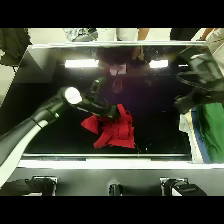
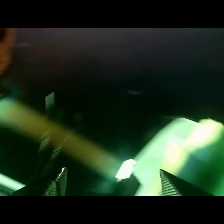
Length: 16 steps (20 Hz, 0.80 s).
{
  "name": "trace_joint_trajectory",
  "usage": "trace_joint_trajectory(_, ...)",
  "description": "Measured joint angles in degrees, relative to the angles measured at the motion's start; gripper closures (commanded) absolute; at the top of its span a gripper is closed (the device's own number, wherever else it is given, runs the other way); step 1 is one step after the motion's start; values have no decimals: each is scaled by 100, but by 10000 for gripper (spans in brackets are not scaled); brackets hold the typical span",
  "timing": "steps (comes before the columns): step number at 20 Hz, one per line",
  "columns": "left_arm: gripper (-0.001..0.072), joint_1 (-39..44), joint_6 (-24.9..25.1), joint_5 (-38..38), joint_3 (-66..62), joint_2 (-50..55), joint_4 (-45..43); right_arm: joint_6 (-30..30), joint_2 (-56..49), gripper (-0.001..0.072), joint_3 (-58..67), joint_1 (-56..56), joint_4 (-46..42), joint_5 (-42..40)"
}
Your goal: Fold the shirts.
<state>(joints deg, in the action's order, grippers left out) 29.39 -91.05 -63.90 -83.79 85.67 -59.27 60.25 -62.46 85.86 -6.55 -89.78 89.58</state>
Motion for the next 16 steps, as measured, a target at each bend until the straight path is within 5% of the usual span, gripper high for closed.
trace_joint_trajectory(7,-13,-1886,-92,-1456,267,-236,-1300,-776,-734,32,-1781,-2,1552,-136)
trace_joint_trajectory(16,-5,-2238,-48,-94,2514,-79,63,-933,-822,28,-3279,-2,2385,-748)
